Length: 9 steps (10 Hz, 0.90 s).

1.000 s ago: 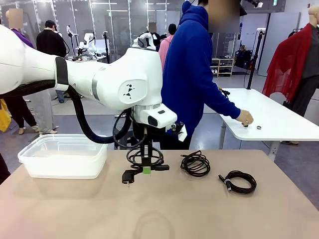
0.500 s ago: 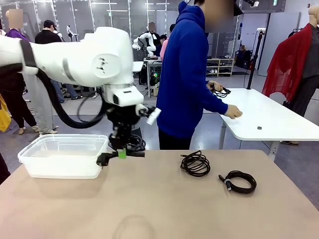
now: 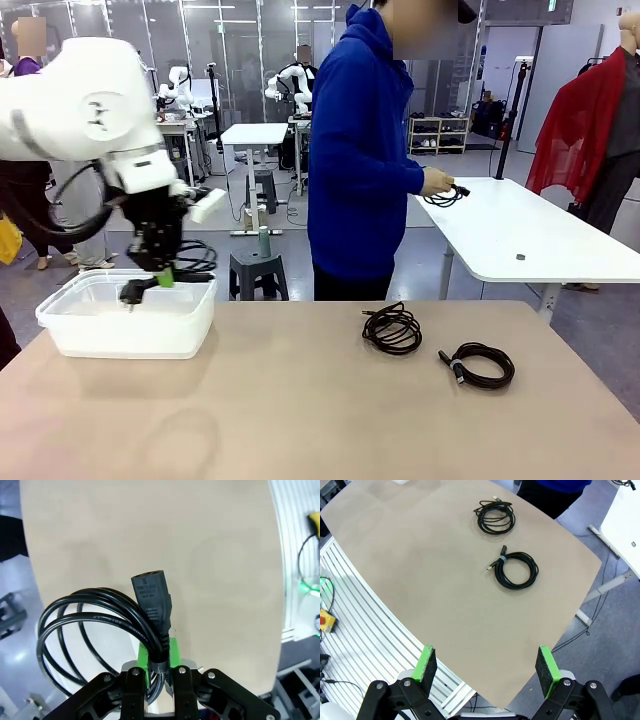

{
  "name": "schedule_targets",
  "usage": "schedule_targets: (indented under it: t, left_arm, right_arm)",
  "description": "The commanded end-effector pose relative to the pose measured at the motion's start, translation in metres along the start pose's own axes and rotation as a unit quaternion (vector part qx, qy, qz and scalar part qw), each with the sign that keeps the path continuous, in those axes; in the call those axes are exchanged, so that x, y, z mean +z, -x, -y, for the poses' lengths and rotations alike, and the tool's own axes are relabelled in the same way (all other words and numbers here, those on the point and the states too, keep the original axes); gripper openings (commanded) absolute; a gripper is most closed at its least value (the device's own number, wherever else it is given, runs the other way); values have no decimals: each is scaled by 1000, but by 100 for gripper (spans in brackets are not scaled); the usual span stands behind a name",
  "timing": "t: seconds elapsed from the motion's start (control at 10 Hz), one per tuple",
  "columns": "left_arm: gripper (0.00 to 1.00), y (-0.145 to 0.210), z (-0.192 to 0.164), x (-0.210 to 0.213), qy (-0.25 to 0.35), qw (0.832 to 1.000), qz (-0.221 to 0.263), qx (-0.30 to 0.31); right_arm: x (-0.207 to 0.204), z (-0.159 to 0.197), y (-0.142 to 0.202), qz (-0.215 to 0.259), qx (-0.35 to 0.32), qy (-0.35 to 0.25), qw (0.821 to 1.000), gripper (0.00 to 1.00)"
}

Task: Organize and store the cables.
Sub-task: Place the Power Cable into the Organizing box.

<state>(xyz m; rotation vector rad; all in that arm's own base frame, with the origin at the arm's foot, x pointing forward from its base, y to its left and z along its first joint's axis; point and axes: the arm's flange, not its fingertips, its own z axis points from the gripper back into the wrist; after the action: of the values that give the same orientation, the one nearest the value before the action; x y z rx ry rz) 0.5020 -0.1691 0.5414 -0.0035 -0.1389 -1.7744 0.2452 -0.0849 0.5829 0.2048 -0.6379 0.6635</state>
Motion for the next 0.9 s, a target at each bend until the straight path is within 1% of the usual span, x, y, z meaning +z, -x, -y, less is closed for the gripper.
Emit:
schedule_targets:
  t: [0.0,0.1,0.2,0.3,0.4,0.5,0.8]
  left_arm:
    - [18,39,10,0,-6,1000,28,-2]
    - [18,56,10,0,-3,999,31,9]
    - [18,65,12,2,12,1000,23,0]
    - [18,73,10,0,15,1000,18,4]
    - [18,72,9,0,16,999,49,-9]
    - [18,75,6,-2,9,1000,14,13]
    - [18,75,6,-2,9,1000,14,13]
  right_arm:
    - [0,1,1,2,-2,2,1000,100]
    - [0,1,1,2,-2,2,1000,100]
    - [0,1,1,2,-2,2,1000,100]
    - [0,1,1,2,-2,2,1000,100]
    - [0,1,1,2,-2,2,1000,100]
    - [0,1,1,2,-2,2,1000,100]
    - [0,1,1,2,-2,2,1000,100]
